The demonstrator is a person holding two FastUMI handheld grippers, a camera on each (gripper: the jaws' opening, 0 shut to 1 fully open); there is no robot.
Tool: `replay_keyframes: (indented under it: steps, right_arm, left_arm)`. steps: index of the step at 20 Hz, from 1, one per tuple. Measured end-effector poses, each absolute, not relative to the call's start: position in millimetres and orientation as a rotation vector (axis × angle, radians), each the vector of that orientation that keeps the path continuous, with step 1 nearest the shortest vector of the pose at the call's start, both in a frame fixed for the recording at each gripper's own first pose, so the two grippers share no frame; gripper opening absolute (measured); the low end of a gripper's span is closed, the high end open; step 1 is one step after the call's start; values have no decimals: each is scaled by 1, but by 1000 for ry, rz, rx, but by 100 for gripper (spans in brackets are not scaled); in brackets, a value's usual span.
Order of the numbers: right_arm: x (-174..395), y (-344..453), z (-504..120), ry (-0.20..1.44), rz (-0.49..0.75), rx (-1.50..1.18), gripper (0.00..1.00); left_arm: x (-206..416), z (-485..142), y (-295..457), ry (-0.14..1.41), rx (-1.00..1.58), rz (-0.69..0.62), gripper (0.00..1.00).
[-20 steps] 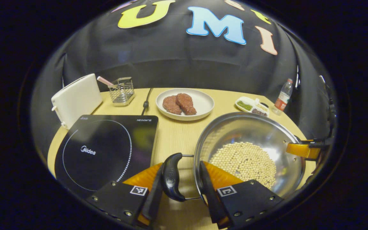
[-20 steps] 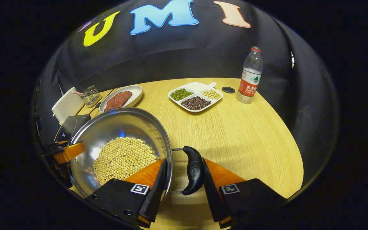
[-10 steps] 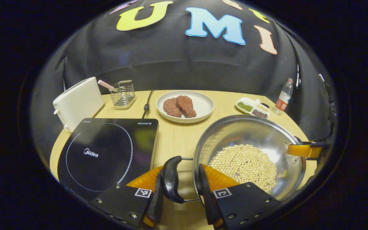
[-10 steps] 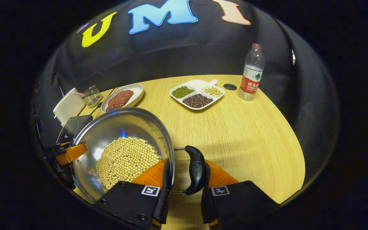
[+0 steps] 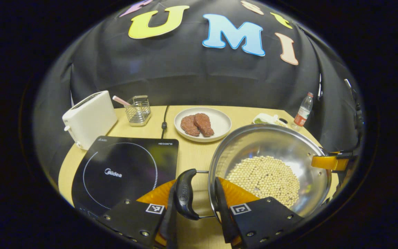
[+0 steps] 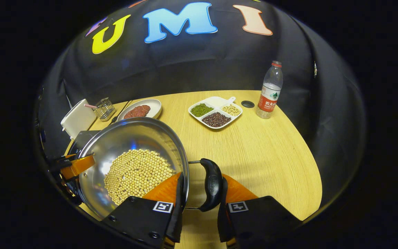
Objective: First push the handle of the pot to place it horizontally, then grasp the pot with both hands and set it on the induction cooktop.
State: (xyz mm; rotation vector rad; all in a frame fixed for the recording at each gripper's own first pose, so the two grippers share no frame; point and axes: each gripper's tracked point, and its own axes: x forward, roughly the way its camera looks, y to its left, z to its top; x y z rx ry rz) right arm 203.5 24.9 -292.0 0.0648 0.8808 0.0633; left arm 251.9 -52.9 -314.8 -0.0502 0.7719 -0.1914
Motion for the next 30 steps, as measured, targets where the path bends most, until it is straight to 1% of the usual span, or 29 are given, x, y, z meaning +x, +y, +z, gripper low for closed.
replay_keyframes:
  steps: [2, 3, 4, 5, 6, 7, 8, 9, 10, 12, 13, 14, 15, 16, 17, 18, 19, 20, 21, 22, 23, 24, 25, 26, 27, 29, 30]
  right_arm:
    - [202, 35, -285, 873, 61, 65, 40]
    - [201, 40, -281, 868, 61, 66, 40]
    - [201, 45, -278, 864, 62, 66, 43]
    - [201, 53, -276, 862, 66, 65, 43]
    - [201, 61, -272, 857, 70, 65, 40]
    - [202, 68, -270, 854, 73, 67, 43]
    - [202, 76, -268, 855, 76, 68, 40]
    - [202, 84, -266, 852, 80, 69, 43]
    - [202, 92, -264, 848, 85, 71, 40]
    - [202, 110, -261, 844, 96, 78, 40]
    - [202, 118, -259, 843, 102, 78, 40]
    - [203, 126, -259, 841, 106, 78, 43]
    - [202, 134, -257, 841, 110, 78, 40]
    - [202, 141, -257, 840, 112, 79, 43]
    - [201, 150, -256, 837, 113, 82, 43]
    - [200, 157, -256, 837, 114, 84, 43]
    - [200, 164, -256, 837, 114, 87, 40]
    - [199, 172, -256, 837, 112, 90, 40]
    - [199, 178, -256, 838, 111, 91, 43]
    - [199, 184, -256, 840, 109, 93, 40]
    - [199, 190, -256, 840, 108, 96, 43]
    - [200, 197, -256, 839, 107, 99, 43]
    - [200, 203, -256, 841, 106, 101, 40]
    - [200, 209, -256, 842, 105, 101, 40]
    - [199, 215, -256, 842, 104, 99, 43]
    - [202, 228, -255, 840, 100, 99, 43]
    - [200, 234, -256, 846, 100, 100, 40]
  left_arm:
    - [252, -306, -42, 762, -53, -193, 54]
    - [253, -303, -35, 759, -53, -193, 51]
    - [253, -301, -29, 754, -54, -192, 54]
    - [253, -298, -21, 752, -53, -190, 54]
    - [252, -296, -13, 748, -53, -187, 57]
    - [252, -293, -5, 745, -52, -183, 58]
    - [252, -290, 3, 743, -49, -179, 54]
    - [253, -287, 12, 738, -44, -175, 54]
    - [253, -285, 21, 732, -40, -170, 54]
    - [254, -280, 40, 725, -37, -160, 54]
    - [254, -279, 49, 721, -36, -156, 57]
    - [255, -278, 58, 720, -34, -151, 57]
    - [255, -279, 66, 721, -34, -148, 54]
    - [254, -278, 74, 720, -34, -146, 54]
    - [255, -278, 82, 721, -32, -144, 55]
    - [255, -279, 91, 719, -31, -144, 56]
    - [256, -279, 99, 719, -28, -144, 57]
    - [256, -279, 107, 720, -26, -145, 54]
    - [256, -280, 113, 719, -23, -147, 54]
    - [257, -280, 120, 720, -19, -149, 54]
    - [259, -280, 127, 717, -16, -150, 54]
    - [261, -279, 134, 714, -13, -150, 57]
    - [262, -281, 139, 714, -11, -151, 54]
    - [263, -282, 145, 713, -8, -152, 54]
    - [264, -283, 152, 712, -8, -153, 54]
    - [267, -286, 166, 713, -7, -155, 54]
    - [268, -289, 172, 715, -4, -156, 54]
